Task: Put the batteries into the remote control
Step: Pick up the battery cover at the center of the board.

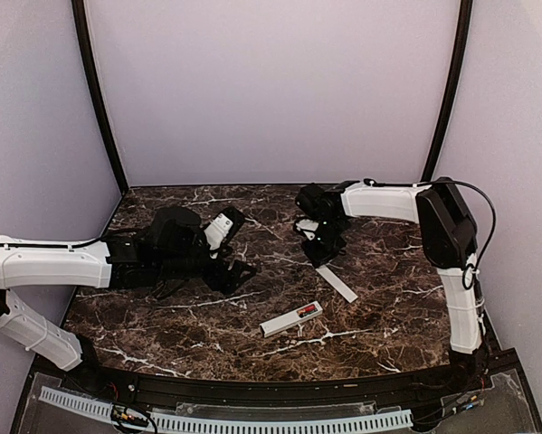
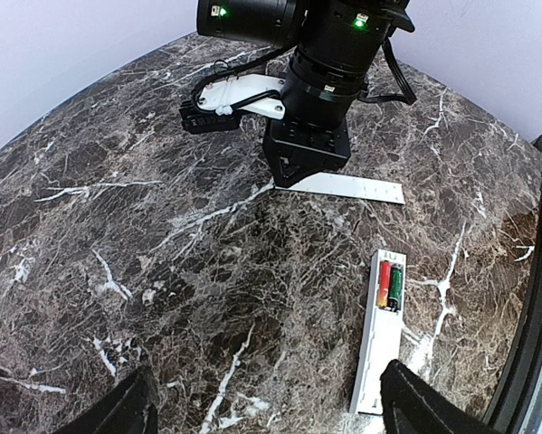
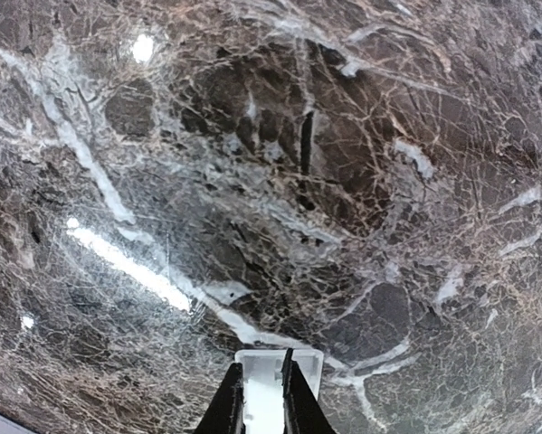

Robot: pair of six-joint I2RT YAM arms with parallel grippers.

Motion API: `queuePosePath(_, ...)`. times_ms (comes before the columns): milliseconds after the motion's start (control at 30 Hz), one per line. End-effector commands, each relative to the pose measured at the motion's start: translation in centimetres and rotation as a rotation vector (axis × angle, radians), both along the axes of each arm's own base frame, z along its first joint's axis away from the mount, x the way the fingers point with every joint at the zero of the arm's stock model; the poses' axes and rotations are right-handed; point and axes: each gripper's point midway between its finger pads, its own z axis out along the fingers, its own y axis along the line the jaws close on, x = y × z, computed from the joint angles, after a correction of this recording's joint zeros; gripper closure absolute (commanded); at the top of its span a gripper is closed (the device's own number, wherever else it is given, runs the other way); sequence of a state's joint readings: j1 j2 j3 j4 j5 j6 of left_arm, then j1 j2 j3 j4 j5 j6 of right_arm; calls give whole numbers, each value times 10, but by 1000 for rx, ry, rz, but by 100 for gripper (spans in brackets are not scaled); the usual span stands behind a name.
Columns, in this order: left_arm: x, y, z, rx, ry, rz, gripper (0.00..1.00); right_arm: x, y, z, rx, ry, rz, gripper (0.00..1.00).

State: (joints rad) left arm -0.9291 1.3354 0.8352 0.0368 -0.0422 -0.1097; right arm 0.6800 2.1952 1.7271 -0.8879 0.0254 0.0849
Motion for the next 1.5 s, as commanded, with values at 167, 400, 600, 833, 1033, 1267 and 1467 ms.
queuePosePath(167,2,-1,8,-24,-9,0,16,-5,-6,-21,-31,34,-6,89)
queuePosePath(400,1,-1,7,-23,-5,-2,16,-3,-10,-22,-49,29,-6,95)
queuePosePath(600,1,-1,8,-26,-8,-2,16,-9,-12,-22,-55,45,-11,95)
queuePosePath(833,2,-2,8,-27,-8,-1,16,-14,-12,-25,-42,49,-11,100)
queuePosePath(1033,2,1,12,-29,-19,7,16,-3,1,12,55,-44,-21,100)
queuePosePath(1267,2,1,11,-29,-14,10,16,-1,3,49,141,-131,-53,100)
queuePosePath(1467,3,-9,14,-104,18,15,18,-11,7,60,219,-130,-64,100)
